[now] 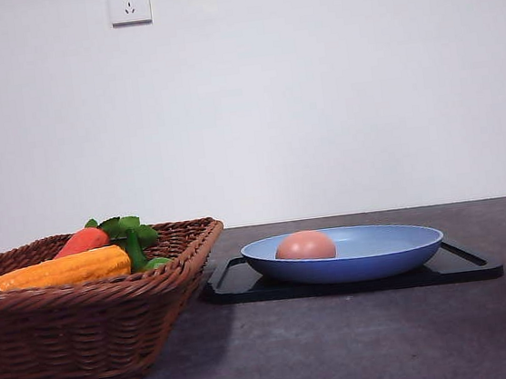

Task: Transfer egg from basket to plate and serve

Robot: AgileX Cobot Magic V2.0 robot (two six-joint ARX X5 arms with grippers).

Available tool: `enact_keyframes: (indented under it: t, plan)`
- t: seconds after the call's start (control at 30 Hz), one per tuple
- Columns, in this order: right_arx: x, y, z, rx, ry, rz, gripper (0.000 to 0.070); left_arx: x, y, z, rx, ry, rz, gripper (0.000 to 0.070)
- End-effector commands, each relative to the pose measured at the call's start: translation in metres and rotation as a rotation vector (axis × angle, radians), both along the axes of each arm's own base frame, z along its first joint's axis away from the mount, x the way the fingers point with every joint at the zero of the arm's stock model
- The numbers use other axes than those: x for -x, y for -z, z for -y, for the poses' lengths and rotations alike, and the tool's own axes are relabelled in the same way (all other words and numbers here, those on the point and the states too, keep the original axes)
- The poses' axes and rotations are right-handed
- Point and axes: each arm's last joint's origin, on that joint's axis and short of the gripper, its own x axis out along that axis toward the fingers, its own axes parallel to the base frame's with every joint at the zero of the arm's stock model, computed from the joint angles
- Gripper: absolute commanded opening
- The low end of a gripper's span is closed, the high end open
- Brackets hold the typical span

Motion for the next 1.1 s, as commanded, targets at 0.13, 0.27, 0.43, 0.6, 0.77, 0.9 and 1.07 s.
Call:
enact_keyframes:
  t: [0.13, 0.27, 0.43, 0.6, 0.77, 0.9, 1.07]
  plan:
    - [-0.0002, 0.0019, 0.0, -0.014, 0.002, -0.005, 0.0, -0.0009, 0.0093, -0.0001, -0.003, -0.002, -0.036, 0.0]
    - [-0.0002, 0.0019, 0.0, -0.014, 0.001, -0.005, 0.0, -0.0009, 0.0093, -0.0001, -0.003, -0.002, -0.036, 0.0]
    - [-0.0002, 0.0019, 0.0, -0.014, 0.002, -0.005, 0.0, -0.0009, 0.0093, -0.0001, -0.003, -0.002, -0.036, 0.0]
    - [-0.0002, 0.0019, 0.0, -0.014, 0.001, -0.005, 0.0, -0.0009, 0.0093, -0.0001, -0.003, -0.002, -0.036, 0.0]
    - [-0.0002, 0.0019, 0.0, -0.014, 0.001, -0.005, 0.0, -0.0009, 0.0093, -0.0001, -0.003, -0.002, -0.036, 0.0]
    - [-0.0002, 0.0019, 0.0, -0.014, 0.001, -0.005, 0.0, -0.0009, 0.0093, -0.0001, -0.002, -0.002, -0.036, 0.0]
    - [-0.0002, 0.0019, 0.0, -0.014, 0.002, -0.005, 0.0, -0.0009, 0.0093, -0.0001, -0.003, -0.002, -0.036, 0.0]
